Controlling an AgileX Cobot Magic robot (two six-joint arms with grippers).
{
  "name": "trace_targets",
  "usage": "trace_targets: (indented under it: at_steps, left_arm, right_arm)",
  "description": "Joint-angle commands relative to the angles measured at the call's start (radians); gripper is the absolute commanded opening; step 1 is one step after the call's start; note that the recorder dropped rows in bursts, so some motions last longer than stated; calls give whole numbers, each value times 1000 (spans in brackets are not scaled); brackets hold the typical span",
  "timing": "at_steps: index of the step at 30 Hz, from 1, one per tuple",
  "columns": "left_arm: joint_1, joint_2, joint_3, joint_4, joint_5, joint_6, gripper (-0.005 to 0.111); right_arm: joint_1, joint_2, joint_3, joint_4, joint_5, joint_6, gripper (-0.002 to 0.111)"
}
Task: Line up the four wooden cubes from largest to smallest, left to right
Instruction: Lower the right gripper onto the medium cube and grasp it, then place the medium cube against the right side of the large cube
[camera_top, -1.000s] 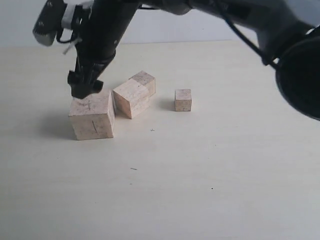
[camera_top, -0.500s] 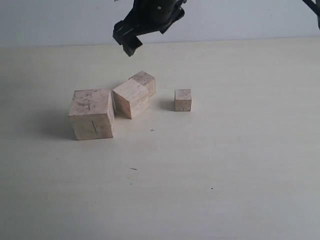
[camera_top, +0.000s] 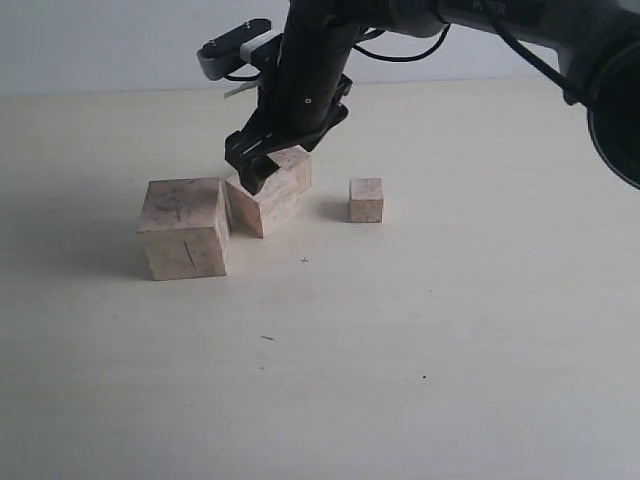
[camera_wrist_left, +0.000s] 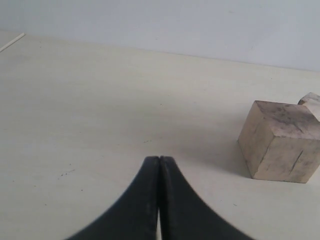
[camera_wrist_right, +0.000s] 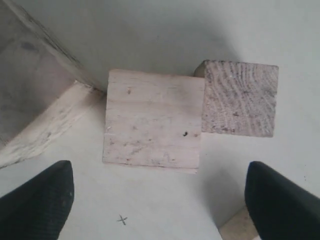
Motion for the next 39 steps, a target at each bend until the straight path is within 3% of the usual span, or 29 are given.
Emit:
trace_targets:
  at_steps: [1, 34, 39]
  left_arm:
    - [-6, -5, 0, 1, -9, 4, 0]
    - [-6, -5, 0, 1, -9, 4, 0]
    - [-6, -5, 0, 1, -9, 4, 0]
  right_arm:
    - [-2, -3, 0, 18, -4, -11, 86]
    - [0, 98, 0, 71, -56, 22, 86]
    - [0, 118, 0, 66, -50, 73, 72]
